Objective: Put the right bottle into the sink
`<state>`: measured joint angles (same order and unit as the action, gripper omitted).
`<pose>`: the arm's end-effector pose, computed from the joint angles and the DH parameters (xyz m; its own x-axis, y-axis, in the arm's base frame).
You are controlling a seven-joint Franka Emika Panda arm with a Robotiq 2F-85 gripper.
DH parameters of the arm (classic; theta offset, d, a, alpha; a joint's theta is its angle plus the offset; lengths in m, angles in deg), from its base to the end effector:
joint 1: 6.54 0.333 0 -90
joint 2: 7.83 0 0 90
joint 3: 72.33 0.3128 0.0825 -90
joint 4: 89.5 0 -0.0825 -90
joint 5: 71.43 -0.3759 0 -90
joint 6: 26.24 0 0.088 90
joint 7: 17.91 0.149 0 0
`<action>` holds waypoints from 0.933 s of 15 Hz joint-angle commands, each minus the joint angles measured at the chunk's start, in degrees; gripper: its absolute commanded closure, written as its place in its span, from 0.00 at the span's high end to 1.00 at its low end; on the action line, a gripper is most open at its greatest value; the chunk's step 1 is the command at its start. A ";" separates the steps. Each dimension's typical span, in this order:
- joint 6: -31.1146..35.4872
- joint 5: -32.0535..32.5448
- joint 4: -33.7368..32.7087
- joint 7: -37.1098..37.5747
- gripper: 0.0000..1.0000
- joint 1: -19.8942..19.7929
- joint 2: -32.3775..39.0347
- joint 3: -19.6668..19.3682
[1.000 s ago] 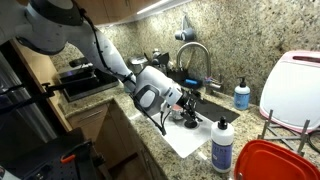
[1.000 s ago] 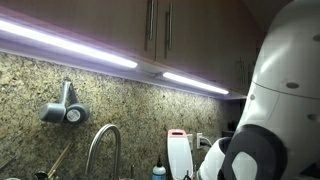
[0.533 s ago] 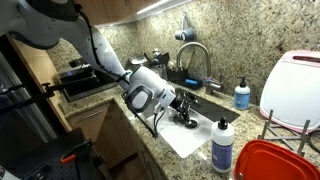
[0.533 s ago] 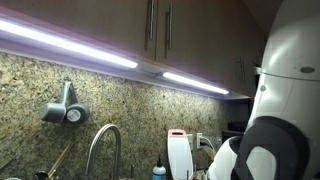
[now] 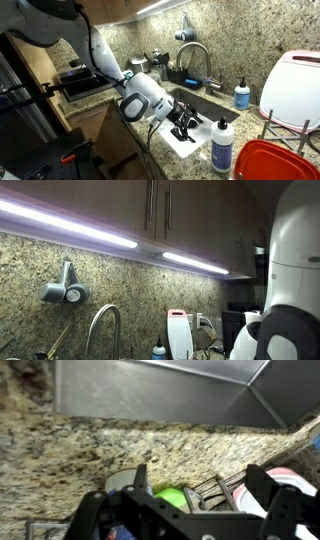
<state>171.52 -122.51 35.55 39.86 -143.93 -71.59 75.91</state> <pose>0.5157 -0.0555 0.0122 0.0455 -0.7941 0.6061 -0.9146 -0.2771 -0.2943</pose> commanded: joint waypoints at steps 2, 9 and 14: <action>-0.90 -1.63 4.20 0.47 1.00 -0.65 2.32 -0.28; -1.53 -4.38 3.97 1.10 1.00 -2.65 0.45 -1.58; -4.11 -7.80 2.52 0.99 1.00 -1.75 -2.52 -5.29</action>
<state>169.86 -128.49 39.22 39.91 -146.42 -72.52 72.71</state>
